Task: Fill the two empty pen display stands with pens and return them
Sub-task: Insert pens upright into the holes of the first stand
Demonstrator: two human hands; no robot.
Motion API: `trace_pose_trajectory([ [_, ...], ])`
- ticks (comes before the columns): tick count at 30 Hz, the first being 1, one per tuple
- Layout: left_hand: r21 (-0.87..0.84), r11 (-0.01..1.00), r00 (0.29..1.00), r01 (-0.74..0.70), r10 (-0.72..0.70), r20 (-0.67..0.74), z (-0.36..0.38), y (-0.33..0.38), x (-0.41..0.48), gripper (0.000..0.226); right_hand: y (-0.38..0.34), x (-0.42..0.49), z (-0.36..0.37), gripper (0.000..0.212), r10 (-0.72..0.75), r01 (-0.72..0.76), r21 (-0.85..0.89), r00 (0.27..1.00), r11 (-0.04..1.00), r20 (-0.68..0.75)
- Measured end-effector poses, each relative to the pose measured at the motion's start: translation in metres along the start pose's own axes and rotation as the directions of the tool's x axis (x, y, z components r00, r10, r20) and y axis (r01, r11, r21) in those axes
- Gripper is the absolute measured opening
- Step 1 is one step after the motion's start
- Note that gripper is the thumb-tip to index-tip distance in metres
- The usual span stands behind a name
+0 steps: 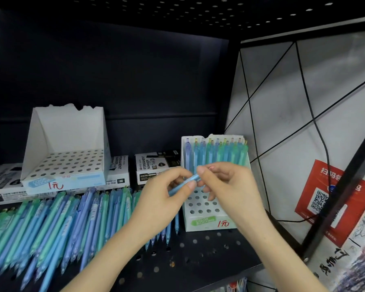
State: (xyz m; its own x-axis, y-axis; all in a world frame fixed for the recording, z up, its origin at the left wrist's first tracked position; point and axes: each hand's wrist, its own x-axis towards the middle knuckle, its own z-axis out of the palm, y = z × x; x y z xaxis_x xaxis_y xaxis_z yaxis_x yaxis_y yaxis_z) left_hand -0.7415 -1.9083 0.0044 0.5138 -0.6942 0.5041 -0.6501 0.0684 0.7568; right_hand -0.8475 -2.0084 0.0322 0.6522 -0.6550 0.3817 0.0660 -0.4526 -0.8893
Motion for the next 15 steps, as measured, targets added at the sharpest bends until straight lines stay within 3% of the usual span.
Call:
trace_pose_trajectory([
  [3,0.006,1.0,1.0,-0.007,0.007,-0.003,0.0,-0.002,-0.001,0.015,0.004,0.0,0.001,0.009,0.002,0.001,0.091,1.0,0.996,-0.031],
  [6,0.071,0.996,0.998,0.053,-0.05,-0.046,-0.004,-0.004,-0.001,0.026,0.005,0.008,-0.016,0.01,-0.058,0.076,0.083,0.978,0.994,-0.2],
  [10,0.274,0.945,0.979,0.179,-0.199,0.048,-0.008,-0.007,0.001,0.067,0.002,0.024,-0.032,0.017,-0.268,0.209,-0.193,0.893,0.959,-0.361],
  [15,0.346,0.917,0.931,0.197,-0.285,0.228,-0.001,-0.013,0.003,0.103,0.006,0.037,-0.023,0.015,-0.379,0.252,-0.425,0.892,0.869,-0.246],
])
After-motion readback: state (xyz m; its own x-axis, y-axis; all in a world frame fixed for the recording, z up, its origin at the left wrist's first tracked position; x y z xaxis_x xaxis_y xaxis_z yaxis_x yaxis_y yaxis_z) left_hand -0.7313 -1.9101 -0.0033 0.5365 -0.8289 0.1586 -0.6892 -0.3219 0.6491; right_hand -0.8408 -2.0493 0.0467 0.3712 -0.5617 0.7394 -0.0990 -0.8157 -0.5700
